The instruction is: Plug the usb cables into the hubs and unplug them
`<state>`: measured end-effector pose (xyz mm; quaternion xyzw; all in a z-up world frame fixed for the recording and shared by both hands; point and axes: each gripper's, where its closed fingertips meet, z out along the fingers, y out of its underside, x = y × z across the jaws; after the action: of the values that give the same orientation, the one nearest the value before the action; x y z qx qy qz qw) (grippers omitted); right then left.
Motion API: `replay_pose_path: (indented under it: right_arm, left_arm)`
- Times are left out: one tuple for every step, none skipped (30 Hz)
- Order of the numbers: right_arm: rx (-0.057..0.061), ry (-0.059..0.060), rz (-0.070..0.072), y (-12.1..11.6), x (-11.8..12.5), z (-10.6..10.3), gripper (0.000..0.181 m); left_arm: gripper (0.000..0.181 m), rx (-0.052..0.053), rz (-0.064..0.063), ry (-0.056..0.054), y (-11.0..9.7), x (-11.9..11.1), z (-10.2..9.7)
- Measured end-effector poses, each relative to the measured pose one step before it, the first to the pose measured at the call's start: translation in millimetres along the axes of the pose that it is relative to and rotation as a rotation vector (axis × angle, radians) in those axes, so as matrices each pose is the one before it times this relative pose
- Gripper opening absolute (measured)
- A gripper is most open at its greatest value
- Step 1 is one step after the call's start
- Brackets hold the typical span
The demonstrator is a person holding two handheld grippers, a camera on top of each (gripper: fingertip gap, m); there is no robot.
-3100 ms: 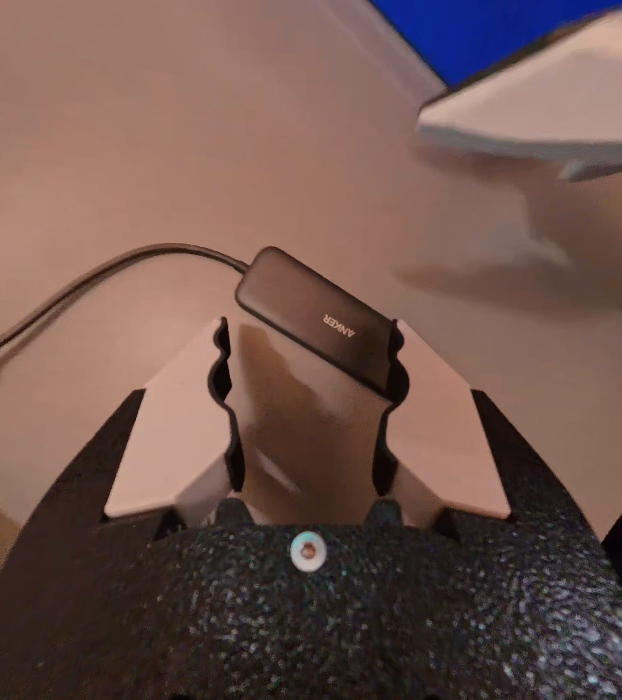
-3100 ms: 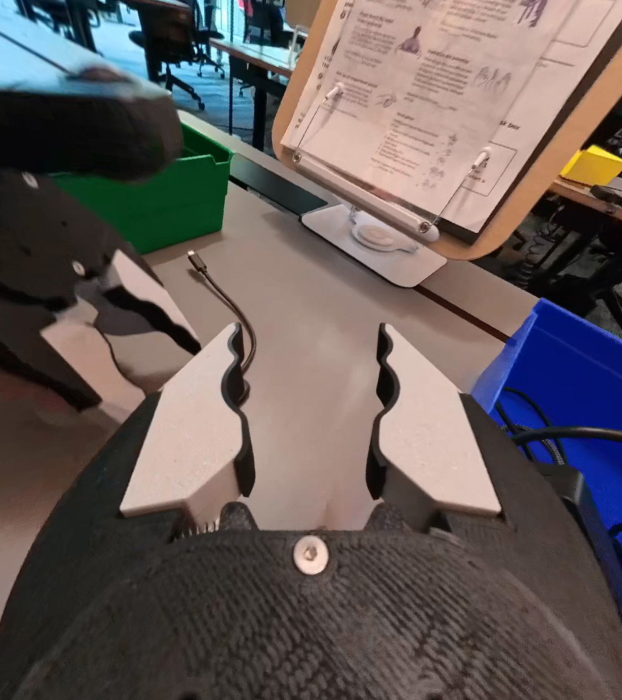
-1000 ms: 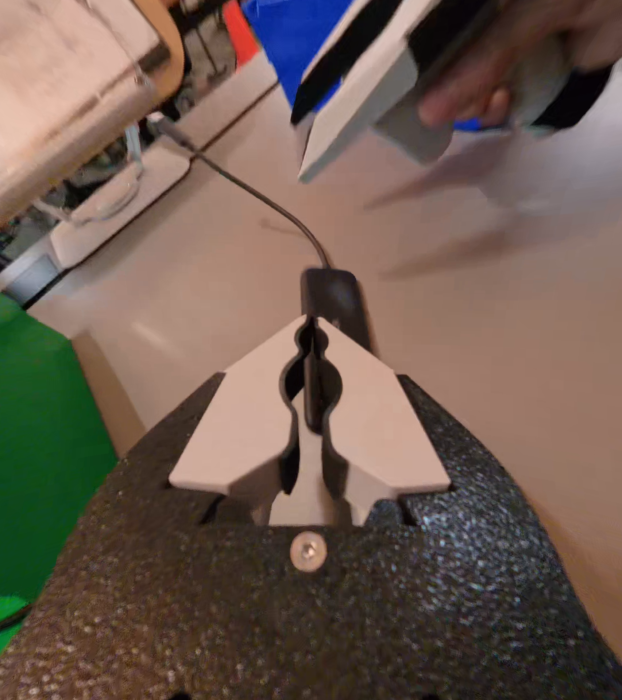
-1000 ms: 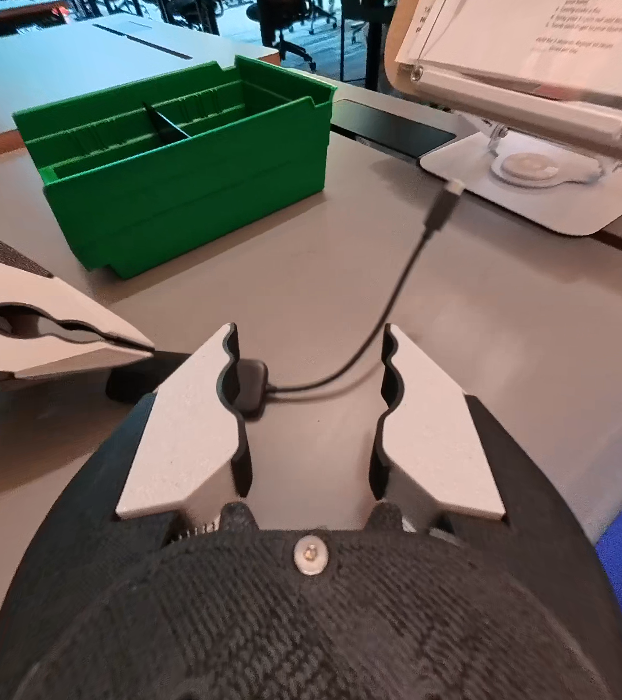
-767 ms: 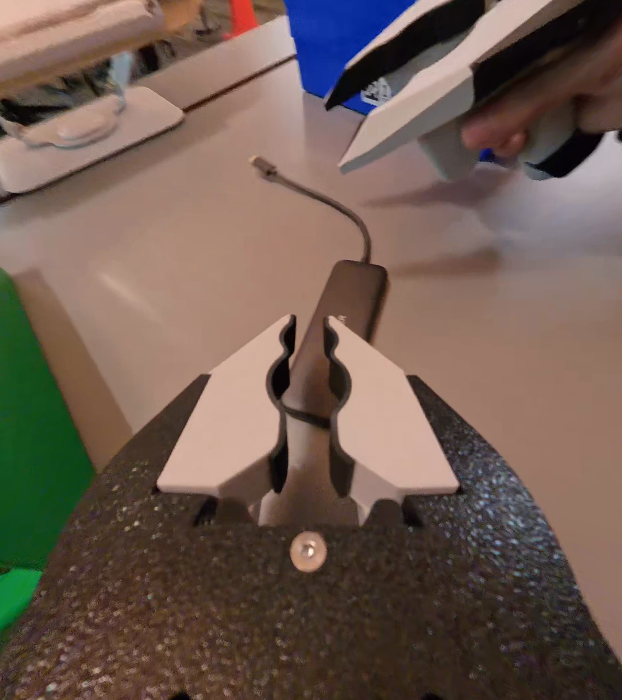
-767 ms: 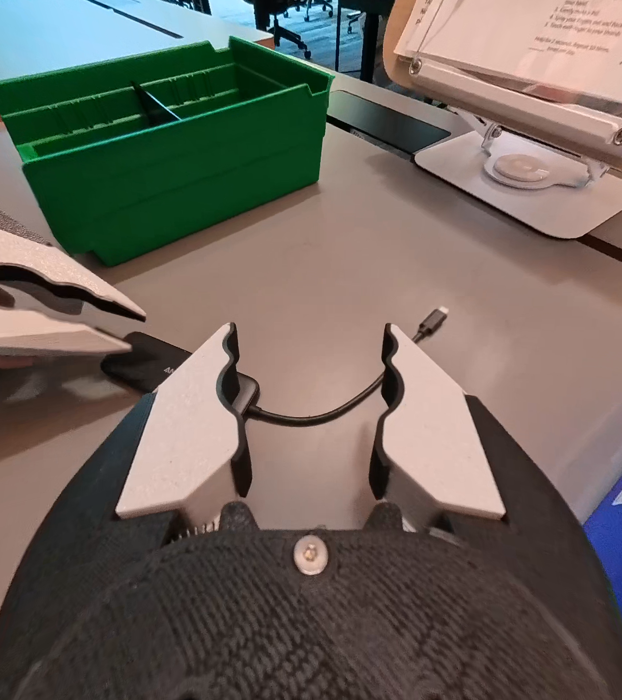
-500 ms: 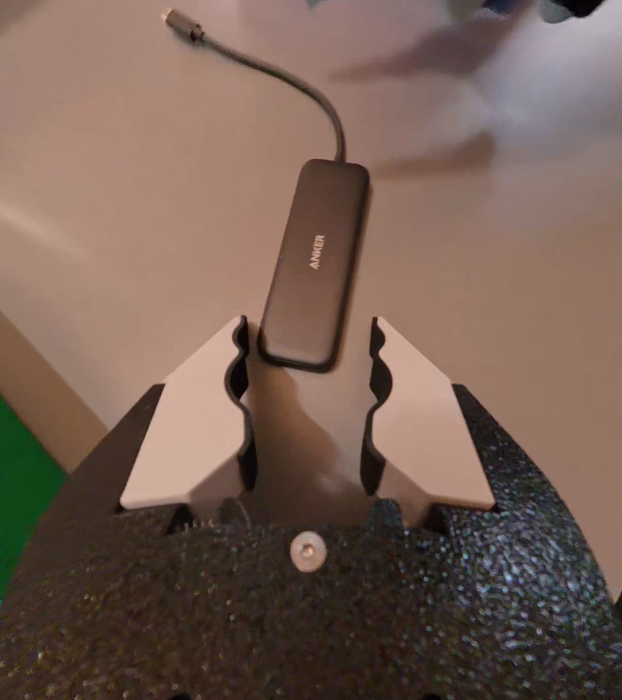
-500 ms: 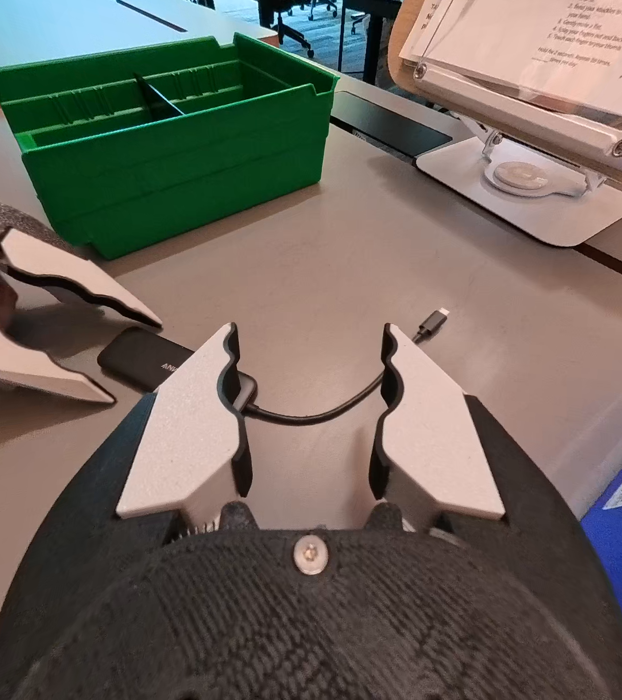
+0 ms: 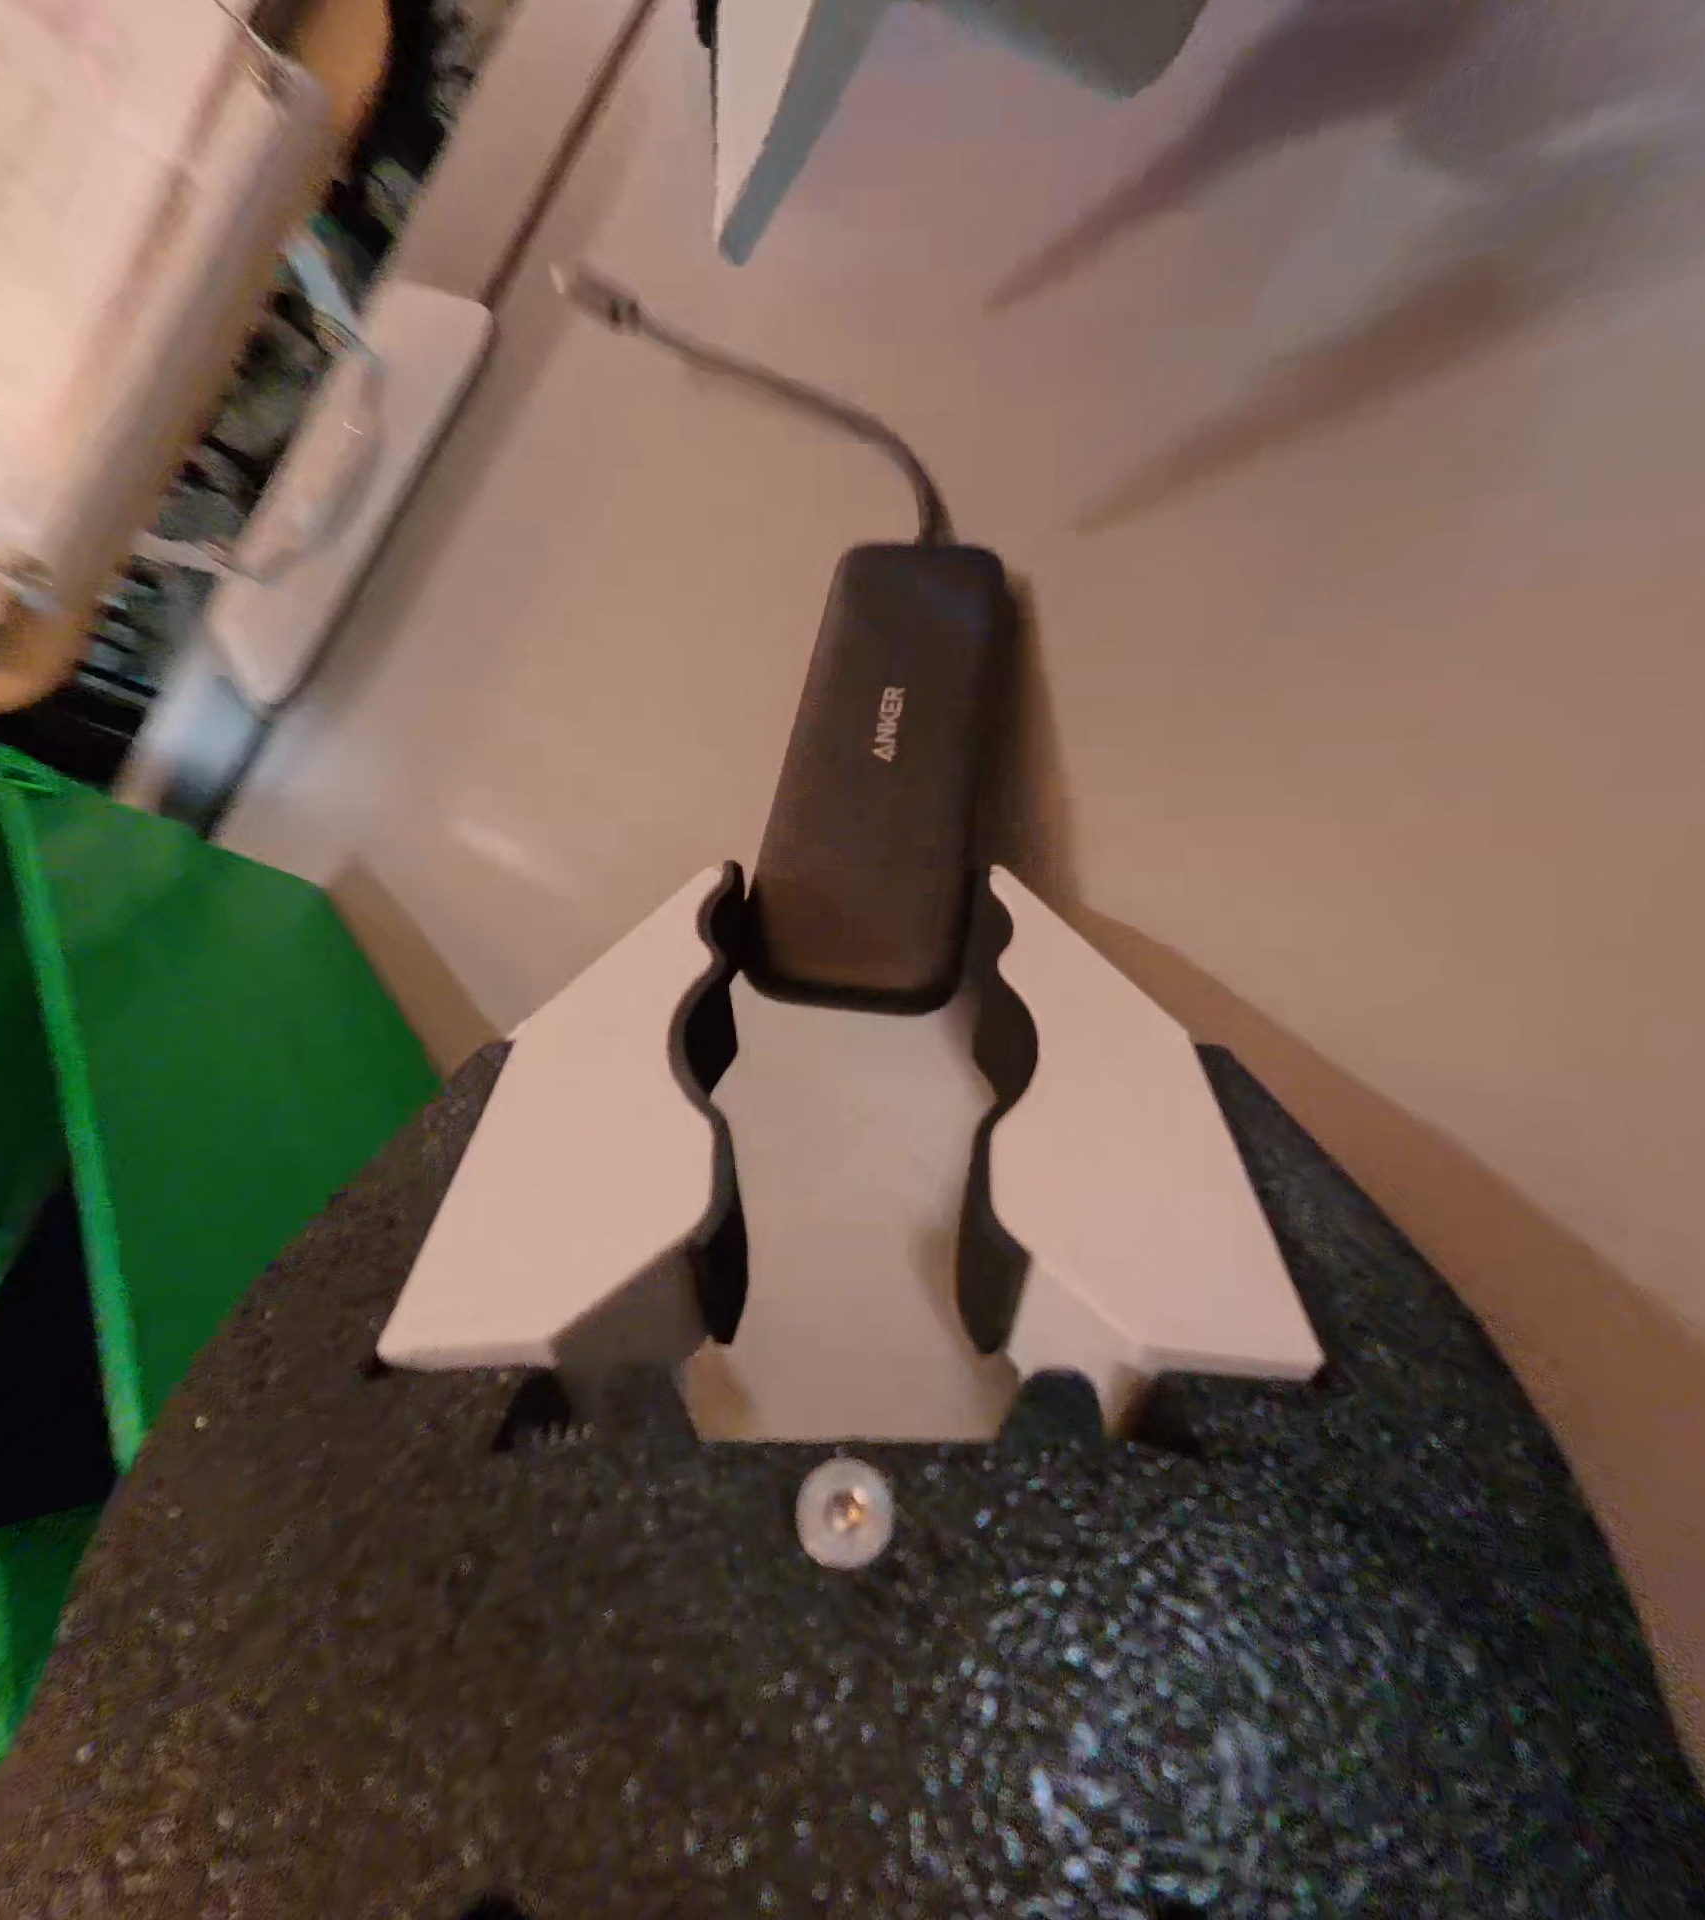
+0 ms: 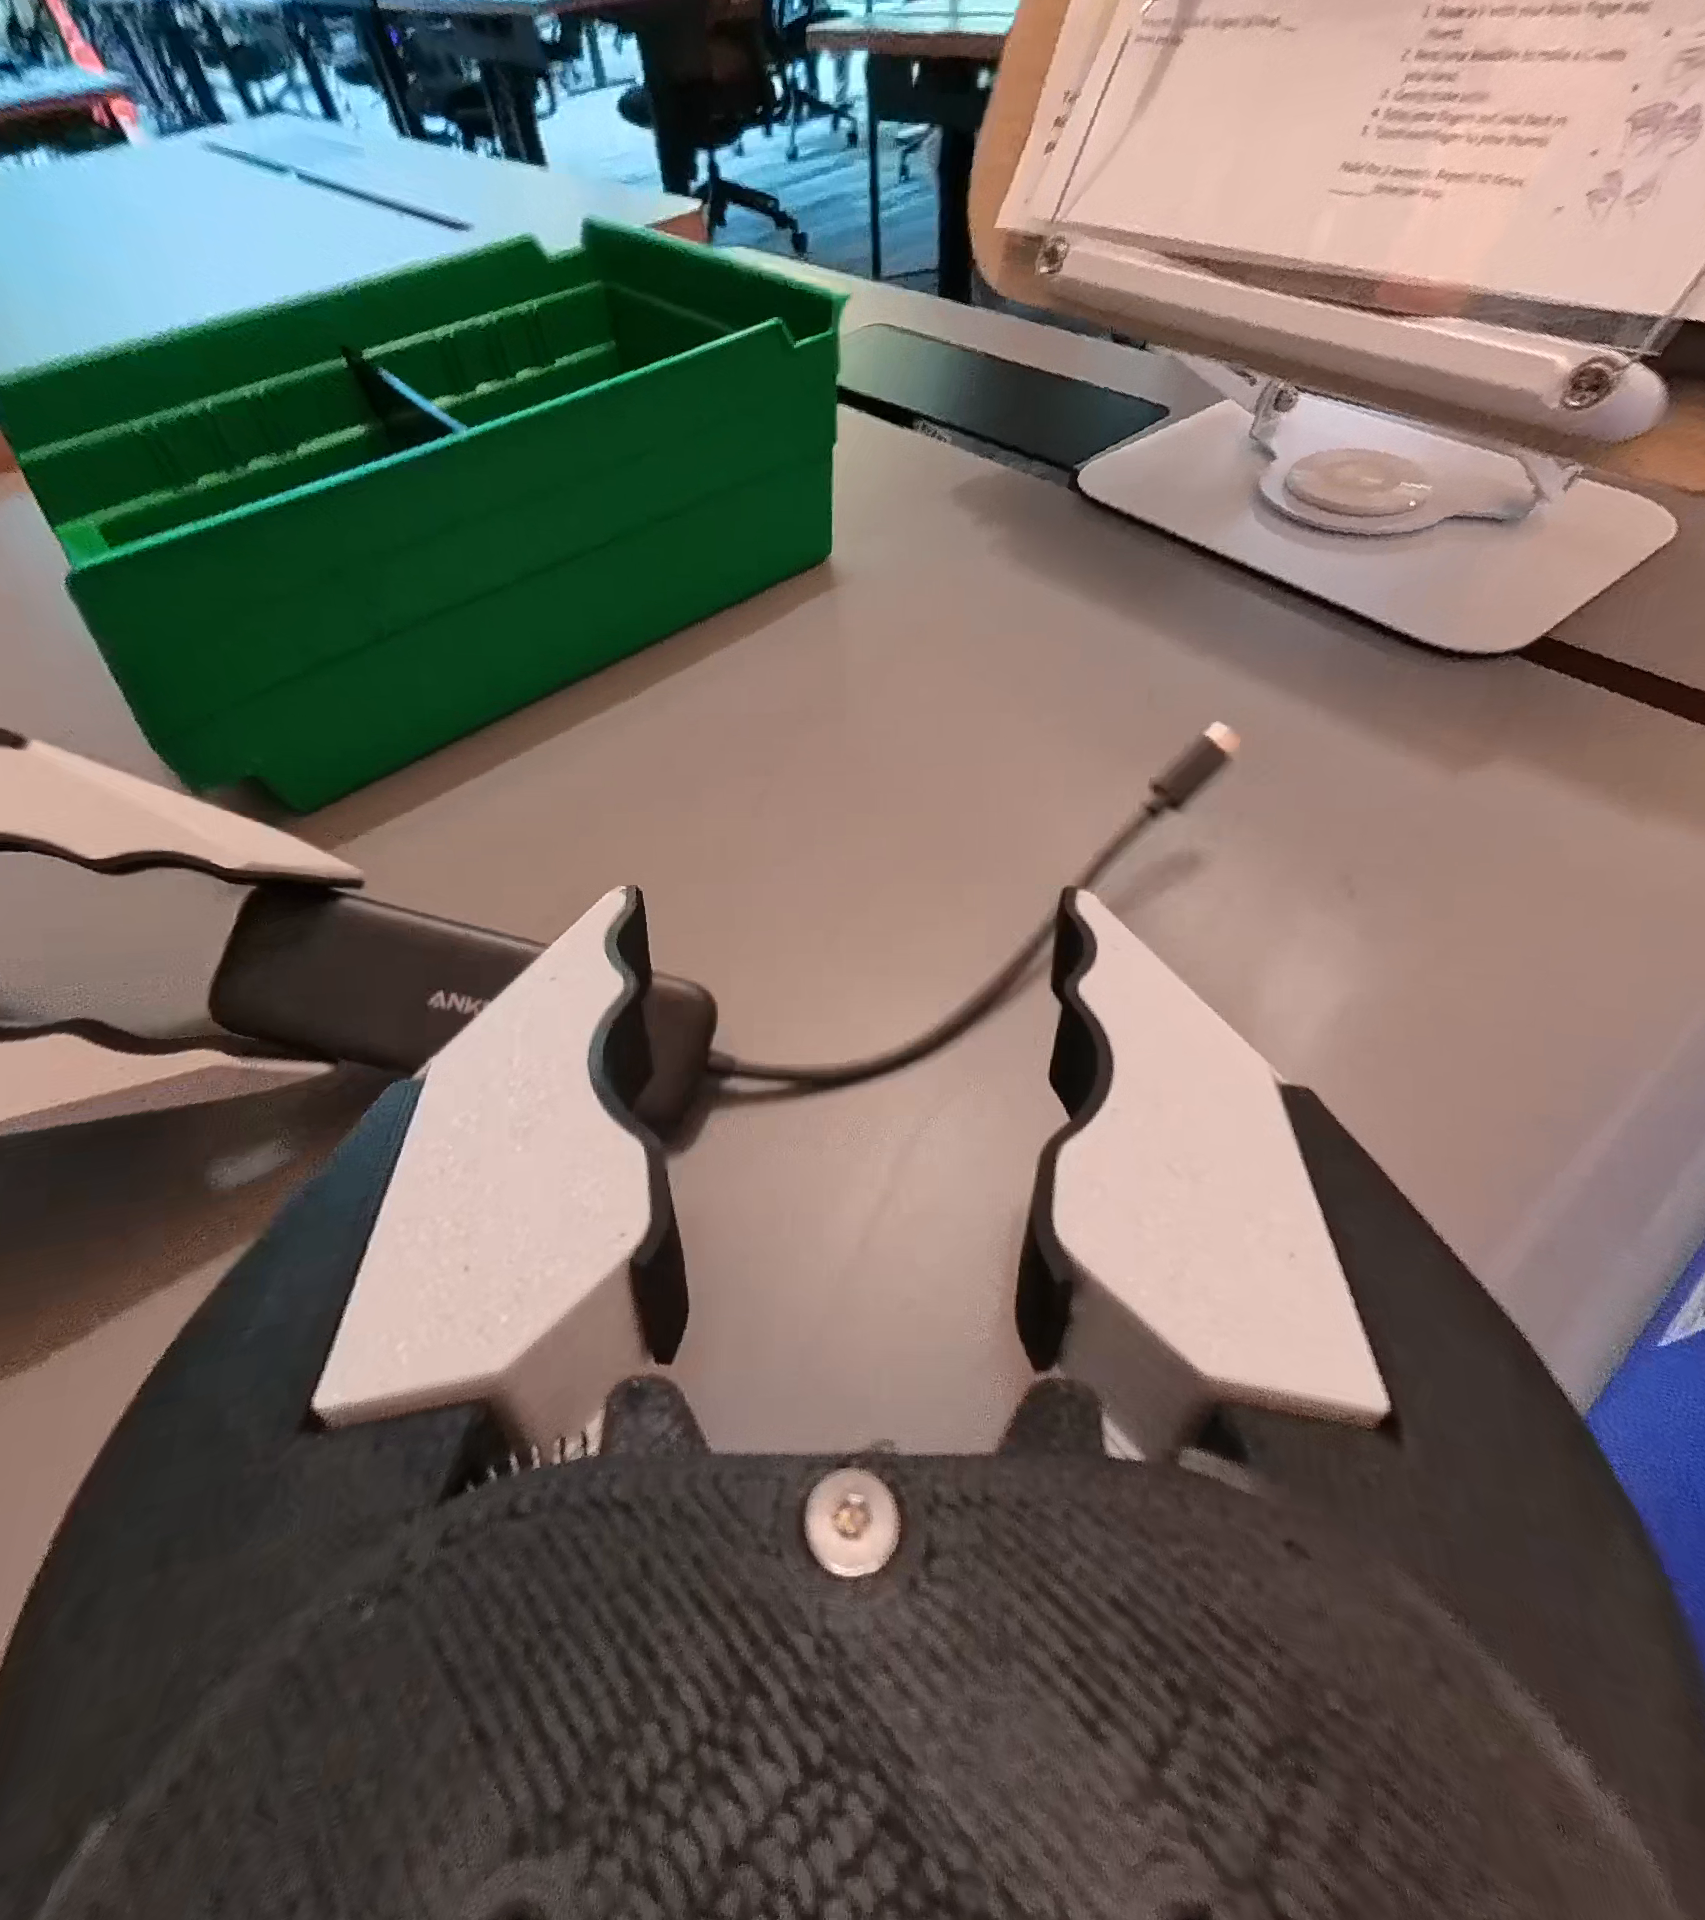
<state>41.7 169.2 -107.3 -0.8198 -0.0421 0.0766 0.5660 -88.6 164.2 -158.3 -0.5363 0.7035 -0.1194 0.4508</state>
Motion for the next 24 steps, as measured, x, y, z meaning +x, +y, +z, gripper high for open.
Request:
replay_pose_path:
  right_arm:
    - [0.0171,0.0008,0.0238,-2.58,1.67,-0.83,0.080]
    - [0.0208,-0.0064,0.0266,-2.92,0.72,-0.94,0.081]
    - [0.0216,-0.0137,0.0300,-2.64,-0.28,-0.78,0.081]
    - [0.0194,-0.0162,0.0343,-2.07,-0.46,-0.29,0.080]
    - [0.0106,-0.0191,0.0376,-0.48,-0.79,0.21,0.080]
    - [0.0003,-0.0234,0.0371,1.00,-1.44,0.62,0.079]
    - [-0.0040,-0.0269,0.0342,1.72,-2.34,1.06,0.079]
    - [-0.0042,-0.0279,0.0300,1.83,-2.69,1.34,0.079]
    - [-0.0042,-0.0254,0.0218,1.96,-2.54,1.42,0.079]
    - [-0.0054,-0.0192,0.0149,1.99,-1.84,1.55,0.079]
    - [-0.0069,-0.0144,0.0111,2.21,-1.48,1.50,0.079]
    - [-0.0103,-0.0129,0.0094,2.64,-1.47,1.54,0.079]
    - [-0.0114,-0.0153,0.0123,2.67,-1.86,1.51,0.079]
    - [-0.0110,-0.0203,0.0173,2.63,-2.32,1.61,0.080]
    - [-0.0106,-0.0225,0.0171,2.64,-2.49,1.87,0.080]
    - [-0.0124,-0.0136,0.0103,2.67,-0.94,1.63,0.080]
    - [-0.0094,0.0031,-0.0016,1.46,1.07,1.09,0.080]
    - [-0.0004,0.0150,-0.0101,-0.65,1.69,-0.01,0.080]
    - [0.0081,0.0156,-0.0140,-2.12,1.05,-0.98,0.080]
    - [0.0106,0.0083,-0.0154,-2.37,-0.28,-1.31,0.080]
    - [0.0080,0.0035,-0.0132,-1.84,-0.60,-1.43,0.080]
    - [0.0056,0.0062,-0.0072,-1.49,0.58,-1.04,0.080]
    - [0.0038,0.0080,-0.0020,-0.88,1.42,-0.39,0.080]
    - [0.0031,0.0059,0.0000,-0.70,1.37,-0.17,0.080]
  left_arm:
    - [0.042,0.0083,0.0270,-0.0430,-4.76,-5.85,-2.90]
    - [0.041,0.0123,0.0203,-0.0419,-4.09,-6.19,-2.51]
    - [0.040,0.0037,0.0281,-0.0331,-1.98,-4.86,-1.91]
    - [0.040,-0.0094,0.0300,-0.0203,0.73,-2.76,-0.80]
    - [0.040,-0.0112,0.0235,-0.0162,1.36,-1.46,0.02]
    - [0.040,-0.0040,0.0249,-0.0166,0.36,-0.82,0.14]
    - [0.040,-0.0007,0.0263,-0.0135,-0.40,0.03,-0.15]
    - [0.040,-0.0012,0.0242,-0.0130,-1.34,-0.19,-0.47]
    - [0.040,-0.0007,0.0269,-0.0172,-2.06,-1.16,-0.71]
    - [0.040,-0.0008,0.0340,-0.0244,-2.32,-2.61,-1.07]
    - [0.039,-0.0034,0.0344,-0.0292,-2.12,-3.71,-1.26]
    - [0.036,0.0005,0.0321,-0.0336,-2.71,-4.84,-2.00]
    - [0.000,0.0308,0.0304,-0.0687,-7.19,-9.85,-5.25]
    - [0.000,0.0427,0.0415,-0.0810,-9.03,-12.75,-6.43]
    - [0.000,0.0176,0.0292,-0.0361,-5.67,-8.58,-4.13]
    - [0.000,-0.0002,-0.0045,0.0040,-2.70,-3.66,-1.54]
    - [0.000,-0.0044,-0.0315,0.0396,-0.45,2.24,0.65]
    - [0.000,-0.0034,-0.0544,0.0342,1.69,2.42,1.93]
    - [0.000,0.0000,-0.0654,0.0260,3.47,1.55,2.23]
    - [0.001,-0.0018,-0.0680,0.0293,5.11,1.85,2.01]
    - [0.002,-0.0064,-0.0678,0.0305,6.03,1.33,2.56]
    - [0.004,-0.0167,-0.0658,0.0265,6.94,0.34,3.60]
    - [0.009,-0.0182,-0.0470,0.0374,5.98,1.94,4.79]
    - [0.016,-0.0131,-0.0240,0.0615,3.34,5.54,5.77]
